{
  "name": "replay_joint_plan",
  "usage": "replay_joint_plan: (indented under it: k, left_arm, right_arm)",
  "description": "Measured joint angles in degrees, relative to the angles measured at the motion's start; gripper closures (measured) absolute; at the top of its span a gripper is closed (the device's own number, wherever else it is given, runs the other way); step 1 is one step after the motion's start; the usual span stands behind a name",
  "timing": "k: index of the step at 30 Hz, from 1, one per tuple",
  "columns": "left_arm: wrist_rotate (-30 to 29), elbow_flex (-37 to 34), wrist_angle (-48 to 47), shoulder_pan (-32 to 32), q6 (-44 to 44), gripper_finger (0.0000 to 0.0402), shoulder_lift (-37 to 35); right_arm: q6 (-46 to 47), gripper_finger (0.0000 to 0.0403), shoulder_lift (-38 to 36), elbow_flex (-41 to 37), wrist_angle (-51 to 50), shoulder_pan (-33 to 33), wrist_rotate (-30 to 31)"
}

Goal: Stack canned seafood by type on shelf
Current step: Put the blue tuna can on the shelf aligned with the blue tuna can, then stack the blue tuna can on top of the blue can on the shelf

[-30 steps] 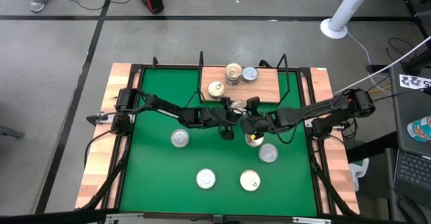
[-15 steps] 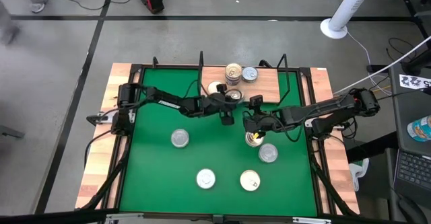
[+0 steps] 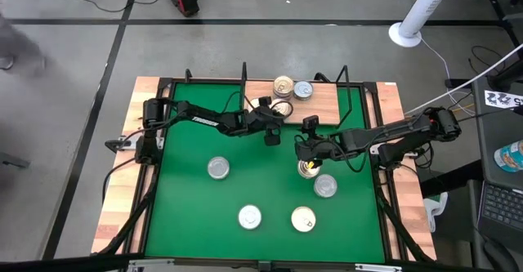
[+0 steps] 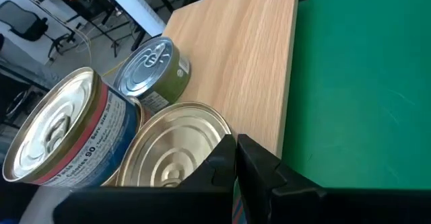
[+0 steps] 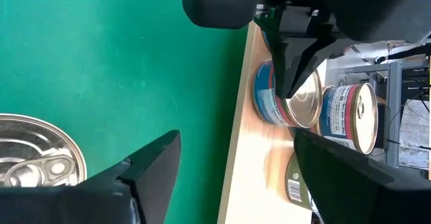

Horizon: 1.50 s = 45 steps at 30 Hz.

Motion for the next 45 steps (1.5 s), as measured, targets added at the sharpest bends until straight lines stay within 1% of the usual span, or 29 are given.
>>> replay_joint_plan:
  k: [8, 15, 18, 23, 27, 31, 33, 37, 43, 45]
  left_arm:
    - [0.00, 0.00, 0.00, -0.03, -0.04, 0.0366, 0.00]
    - [0.00, 0.00, 1.70, -0.56, -0.07, 0.0323, 0.00]
    - [-0.05, 0.00, 4.14, -2.29, -0.31, 0.0303, 0.00]
    - [0.66, 0.00, 5.64, -7.09, -0.20, 0.0281, 0.00]
    - [1.54, 0.00, 5.60, -11.80, -0.21, 0.0277, 0.00]
    - [6.82, 0.00, 5.64, -15.96, -0.20, 0.0280, 0.00]
    - [9.05, 0.00, 5.70, -17.62, -0.17, 0.0282, 0.00]
    - [10.95, 0.00, 6.08, -19.99, -0.17, 0.0281, 0.00]
    - [11.78, -0.02, 9.07, -21.06, 1.88, 0.0281, 0.02]
    - [13.22, -0.02, 10.29, -21.03, 2.47, 0.0281, 0.02]
  right_arm:
    - [0.02, 0.0116, 0.00, 0.00, 0.01, -0.02, 0.00]
    - [0.70, 0.0116, 0.00, 0.00, 0.02, -0.02, 0.00]
    - [2.83, 0.0116, 0.00, 0.00, -0.50, 0.00, 0.00]
    - [6.49, 0.0116, -0.28, 0.00, -4.70, 0.00, -1.13]
    - [11.09, 0.0116, -0.89, 0.02, -7.82, 0.00, -6.43]
    - [14.86, 0.0116, -1.35, 0.02, -8.98, 0.37, -10.82]
    - [15.26, 0.0116, -1.31, 0.02, -9.03, 1.32, -11.35]
    - [15.20, 0.0116, -1.29, 0.02, -9.03, 5.03, -11.52]
    - [19.17, 0.0116, -1.29, 0.02, -9.01, 10.60, -11.50]
    - [21.34, 0.0116, -1.29, 0.02, -9.01, 12.05, -11.50]
